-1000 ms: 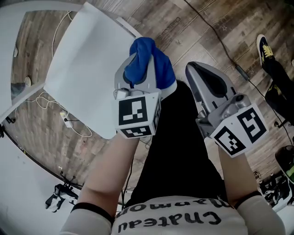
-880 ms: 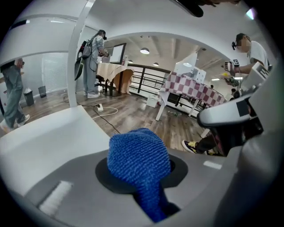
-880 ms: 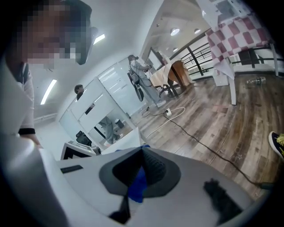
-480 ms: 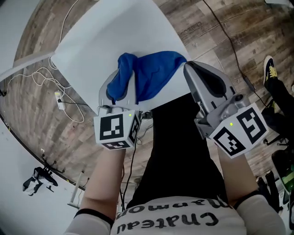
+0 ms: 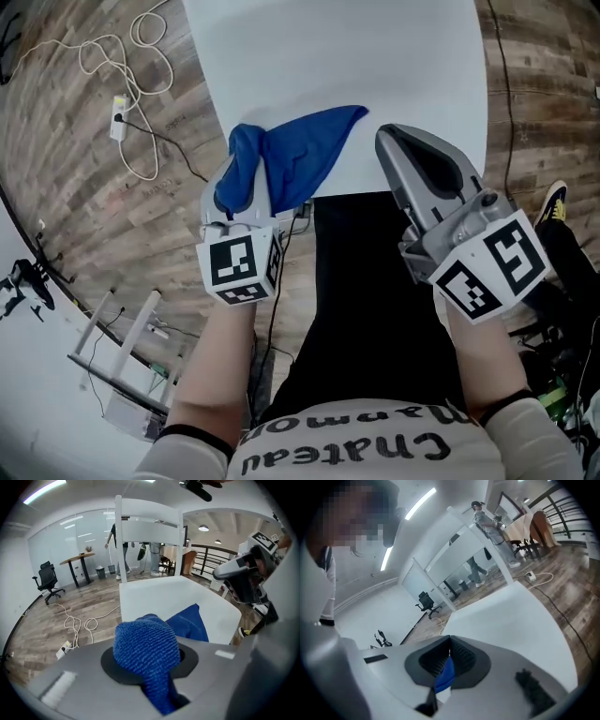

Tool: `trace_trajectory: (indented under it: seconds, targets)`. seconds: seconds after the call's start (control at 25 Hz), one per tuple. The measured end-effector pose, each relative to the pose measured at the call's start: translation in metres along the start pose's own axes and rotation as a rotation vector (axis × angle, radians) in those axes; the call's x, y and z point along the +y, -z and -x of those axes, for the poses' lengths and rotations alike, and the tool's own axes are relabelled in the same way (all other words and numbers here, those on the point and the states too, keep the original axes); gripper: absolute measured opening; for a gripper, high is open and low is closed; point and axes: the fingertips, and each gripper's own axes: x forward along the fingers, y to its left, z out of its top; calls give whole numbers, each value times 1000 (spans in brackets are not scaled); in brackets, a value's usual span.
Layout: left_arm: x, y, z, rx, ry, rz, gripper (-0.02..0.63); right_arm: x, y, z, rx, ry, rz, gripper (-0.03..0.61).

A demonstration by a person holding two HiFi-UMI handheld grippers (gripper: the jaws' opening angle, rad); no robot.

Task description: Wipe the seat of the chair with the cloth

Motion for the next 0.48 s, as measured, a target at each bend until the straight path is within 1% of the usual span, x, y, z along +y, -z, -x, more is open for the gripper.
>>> trace_trajectory:
  seconds: [0.08, 0.2, 0.32, 0.48]
  targets:
    - [-2, 9, 2, -20, -7, 14, 94, 11, 11, -7, 19, -27, 11, 14]
    - [-6, 10, -4, -61, -15, 72, 94, 12, 23, -9, 34, -37, 16, 14]
    - [-16, 6, -14, -104, -25, 97, 94, -3, 28, -3, 19, -11, -6, 14]
    - [-42, -1, -24, -107, -7, 89, 94, -31, 25, 21, -21, 41, -37, 14]
